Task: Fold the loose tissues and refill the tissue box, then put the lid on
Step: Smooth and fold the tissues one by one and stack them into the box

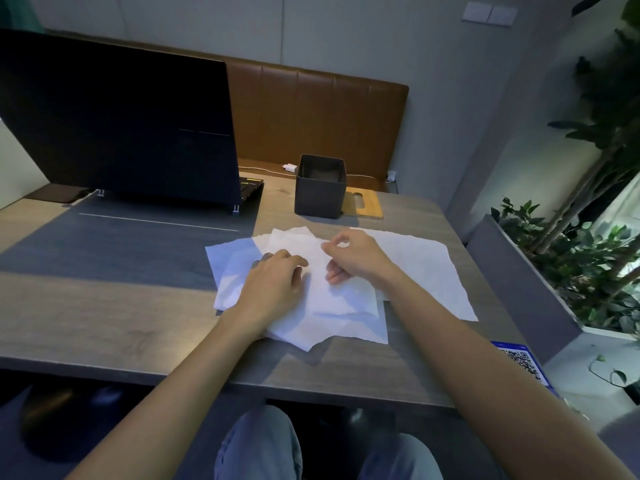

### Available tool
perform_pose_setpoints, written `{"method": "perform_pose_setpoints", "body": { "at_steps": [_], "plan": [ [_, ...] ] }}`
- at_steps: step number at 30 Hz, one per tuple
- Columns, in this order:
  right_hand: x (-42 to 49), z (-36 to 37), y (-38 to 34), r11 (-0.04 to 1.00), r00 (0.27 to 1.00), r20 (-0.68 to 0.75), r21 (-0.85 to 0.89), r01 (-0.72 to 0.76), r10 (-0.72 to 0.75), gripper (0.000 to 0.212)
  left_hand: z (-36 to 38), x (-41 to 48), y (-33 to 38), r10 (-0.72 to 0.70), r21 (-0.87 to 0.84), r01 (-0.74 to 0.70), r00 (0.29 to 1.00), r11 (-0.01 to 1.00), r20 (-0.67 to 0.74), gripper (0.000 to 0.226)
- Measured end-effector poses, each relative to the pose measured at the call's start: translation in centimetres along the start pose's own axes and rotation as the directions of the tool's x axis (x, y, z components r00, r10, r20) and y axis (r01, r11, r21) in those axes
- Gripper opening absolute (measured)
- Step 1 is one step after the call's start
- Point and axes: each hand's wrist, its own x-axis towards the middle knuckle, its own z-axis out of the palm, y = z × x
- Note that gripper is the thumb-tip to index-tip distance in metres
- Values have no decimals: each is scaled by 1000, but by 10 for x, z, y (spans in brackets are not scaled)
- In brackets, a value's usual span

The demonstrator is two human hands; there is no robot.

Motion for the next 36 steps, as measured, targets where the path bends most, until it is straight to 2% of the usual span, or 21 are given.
{"method": "perform_pose_setpoints", "body": {
  "at_steps": [4, 7, 9, 12, 15, 21, 25, 31, 36],
  "plan": [
    [-1, -21, 21, 972, 986, -164, -235, 2, -42, 18, 1, 0, 4, -4, -49, 5, 1000, 999, 16, 37],
    [-5, -33, 39, 906, 987, -156, -420, -45, -23, 23, 2, 0, 6, 44, -6, -43, 996, 999, 75, 41],
    [-8, -33, 47, 878, 993, -119, -474, -72, 18, 27, 2, 1, 8, 57, 14, -59, 991, 998, 121, 40],
    [-8, -27, 55, 904, 995, -98, -425, -58, 18, 31, 0, 4, 10, 49, 42, -56, 987, 998, 152, 34],
    [-7, -23, 54, 933, 998, -67, -358, -31, 7, 36, -1, 13, 12, 14, 81, -31, 980, 996, 200, 45],
    [-1, -25, 50, 979, 986, -164, -198, -38, 5, 27, -5, 35, 12, -19, 100, -9, 960, 995, 279, 39],
    [-3, -29, 53, 977, 991, -134, -215, -12, -18, 23, -5, 46, 12, 13, 100, -47, 946, 994, 322, 35],
    [-1, -22, 60, 948, 997, -76, -319, -1, -25, 38, -1, 53, 11, 12, 38, -25, 948, 999, 319, 14],
    [4, -19, 54, 962, 996, -78, -273, 15, -37, 29, -6, 51, 14, -17, 5, 16, 934, 1000, 358, 22]
  ]
}}
